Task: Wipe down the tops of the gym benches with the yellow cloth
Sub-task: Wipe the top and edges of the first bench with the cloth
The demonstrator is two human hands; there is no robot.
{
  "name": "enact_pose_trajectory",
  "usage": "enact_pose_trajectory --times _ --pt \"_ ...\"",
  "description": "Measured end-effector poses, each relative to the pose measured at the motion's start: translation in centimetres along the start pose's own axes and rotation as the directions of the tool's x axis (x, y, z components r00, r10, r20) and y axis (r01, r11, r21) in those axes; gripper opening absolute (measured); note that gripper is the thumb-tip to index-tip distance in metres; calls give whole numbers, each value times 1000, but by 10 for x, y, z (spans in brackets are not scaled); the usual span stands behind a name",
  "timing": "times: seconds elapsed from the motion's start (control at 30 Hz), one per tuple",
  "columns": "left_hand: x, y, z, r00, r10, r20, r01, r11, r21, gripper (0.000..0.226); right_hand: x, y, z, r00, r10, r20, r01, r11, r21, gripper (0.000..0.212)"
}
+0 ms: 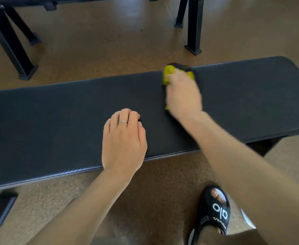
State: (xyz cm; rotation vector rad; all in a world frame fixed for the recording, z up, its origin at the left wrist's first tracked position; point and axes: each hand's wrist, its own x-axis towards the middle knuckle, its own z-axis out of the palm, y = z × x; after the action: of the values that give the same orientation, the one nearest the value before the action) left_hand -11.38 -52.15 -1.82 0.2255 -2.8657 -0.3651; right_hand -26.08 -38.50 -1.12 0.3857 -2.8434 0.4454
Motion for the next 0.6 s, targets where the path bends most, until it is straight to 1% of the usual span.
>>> enact_pose_trajectory --times 0.07,0.1,0.17,0.23,0.27,0.33,0.37,0.4,0.43,0.47,0.5,0.6 --pt "0 -10 -11 1000 20 -13 -21 996 -91 30 -19 -52 15 989 -141 52 138 989 46 34" --pt "0 -18 -18 1000 19 -19 -21 995 -103 30 -28 -66 17 978 -189 84 182 980 82 34" --pt "-1 -46 -36 999 -25 -48 24 999 -29 31 -38 -61 10 957 -249 150 228 963 144 35" --pt "1 -82 -47 993 -105 -45 108 992 68 36 -42 -31 -4 941 -289 176 270 955 123 37" --pt "1 -97 -49 989 -144 -17 145 984 103 40 -42 -13 -11 953 -251 169 238 967 96 37" --pt "-1 -114 -48 977 -203 63 195 975 109 48 -42 19 -23 987 -47 152 43 999 26 35" --pt "-4 -117 -45 970 -225 94 216 971 101 50 -44 25 -26 991 50 123 -51 999 6 34" --pt "-5 -117 -42 966 -234 108 223 969 102 52 -49 20 -27 989 109 95 -109 994 -9 32" --pt "-6 -116 -40 967 -231 110 220 970 108 54 -56 5 -24 990 132 56 -131 991 -27 30" --pt "-6 -115 -39 968 -226 108 214 971 110 54 -65 -16 -19 994 105 9 -105 993 -46 30" --pt "-6 -115 -39 969 -224 105 213 971 106 55 -78 -45 -13 999 50 -8 -50 998 -42 31" --pt "-7 -118 -40 971 -219 101 208 972 104 55 -126 -123 3 992 -107 73 102 992 68 40"
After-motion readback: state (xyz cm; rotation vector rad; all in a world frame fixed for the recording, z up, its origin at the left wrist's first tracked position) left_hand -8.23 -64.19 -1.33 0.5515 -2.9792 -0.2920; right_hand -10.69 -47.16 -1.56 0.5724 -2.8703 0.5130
